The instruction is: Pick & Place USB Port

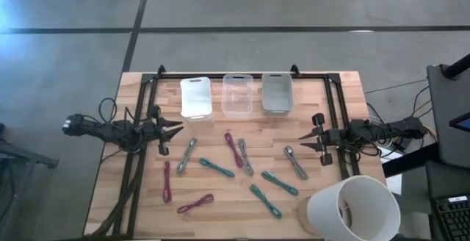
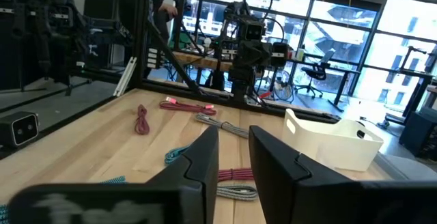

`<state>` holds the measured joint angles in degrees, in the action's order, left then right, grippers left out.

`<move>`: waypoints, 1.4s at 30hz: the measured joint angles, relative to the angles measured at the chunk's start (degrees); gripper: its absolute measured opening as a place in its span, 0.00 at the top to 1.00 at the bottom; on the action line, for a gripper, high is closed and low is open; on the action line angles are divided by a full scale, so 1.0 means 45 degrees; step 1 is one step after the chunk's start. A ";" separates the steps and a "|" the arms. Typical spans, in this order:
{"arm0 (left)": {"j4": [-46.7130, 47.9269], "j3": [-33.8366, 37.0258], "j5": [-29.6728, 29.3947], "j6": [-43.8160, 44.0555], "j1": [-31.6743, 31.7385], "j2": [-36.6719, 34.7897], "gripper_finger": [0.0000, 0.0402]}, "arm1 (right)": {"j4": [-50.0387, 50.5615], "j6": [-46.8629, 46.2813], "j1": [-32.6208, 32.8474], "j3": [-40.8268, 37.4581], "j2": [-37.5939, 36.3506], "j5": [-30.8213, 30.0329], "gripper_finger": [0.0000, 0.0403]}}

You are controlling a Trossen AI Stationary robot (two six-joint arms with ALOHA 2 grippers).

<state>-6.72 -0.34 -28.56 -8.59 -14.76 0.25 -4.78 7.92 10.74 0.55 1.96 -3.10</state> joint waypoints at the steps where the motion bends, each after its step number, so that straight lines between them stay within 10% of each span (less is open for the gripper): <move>1: 0.0000 0.0000 0.0001 -0.0001 -0.0001 0.0000 0.78 | 0.0000 0.0000 0.0002 0.0002 -0.0001 0.0002 0.82; 42: 0.0000 0.0000 0.0001 0.0002 0.0001 0.0000 0.78 | 0.0000 0.0000 0.0000 0.0002 -0.0002 -0.0002 0.80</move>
<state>-6.72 -0.34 -28.56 -8.58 -14.76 0.25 -4.78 7.92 10.74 0.56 1.96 -3.11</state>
